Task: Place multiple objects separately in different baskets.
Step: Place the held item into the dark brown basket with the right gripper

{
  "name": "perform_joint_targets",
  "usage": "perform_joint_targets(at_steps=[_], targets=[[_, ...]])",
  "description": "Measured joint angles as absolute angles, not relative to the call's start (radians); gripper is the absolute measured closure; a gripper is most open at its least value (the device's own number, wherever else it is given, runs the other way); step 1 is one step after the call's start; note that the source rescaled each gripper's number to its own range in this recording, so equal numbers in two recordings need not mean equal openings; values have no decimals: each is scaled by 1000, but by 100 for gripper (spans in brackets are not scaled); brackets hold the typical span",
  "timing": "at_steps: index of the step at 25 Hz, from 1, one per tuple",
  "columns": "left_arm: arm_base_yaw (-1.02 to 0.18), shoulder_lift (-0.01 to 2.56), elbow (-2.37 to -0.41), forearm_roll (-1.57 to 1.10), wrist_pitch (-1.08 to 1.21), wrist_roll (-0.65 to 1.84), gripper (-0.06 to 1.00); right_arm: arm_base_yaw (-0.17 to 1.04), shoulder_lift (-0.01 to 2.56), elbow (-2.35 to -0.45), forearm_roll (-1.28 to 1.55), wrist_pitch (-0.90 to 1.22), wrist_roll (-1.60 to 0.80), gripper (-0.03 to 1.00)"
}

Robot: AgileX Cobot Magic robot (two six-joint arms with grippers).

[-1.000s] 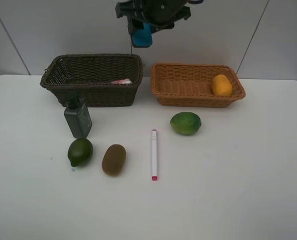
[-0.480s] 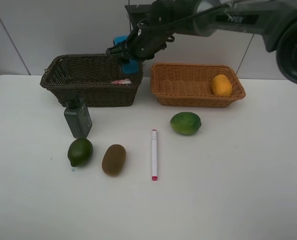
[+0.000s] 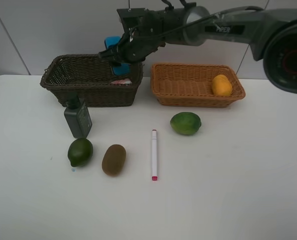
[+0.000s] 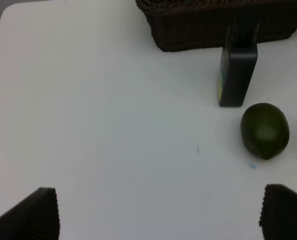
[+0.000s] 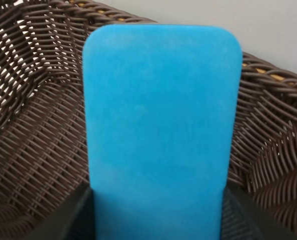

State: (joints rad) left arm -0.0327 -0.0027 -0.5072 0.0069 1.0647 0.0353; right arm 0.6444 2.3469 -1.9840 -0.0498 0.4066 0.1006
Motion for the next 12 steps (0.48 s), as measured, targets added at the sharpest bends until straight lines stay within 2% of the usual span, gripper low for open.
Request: perform_joint_targets(at_steps=[12], targets=[[-33, -3, -507, 7, 1065, 35, -6, 644, 2347, -1984, -50, 409, 100, 59]])
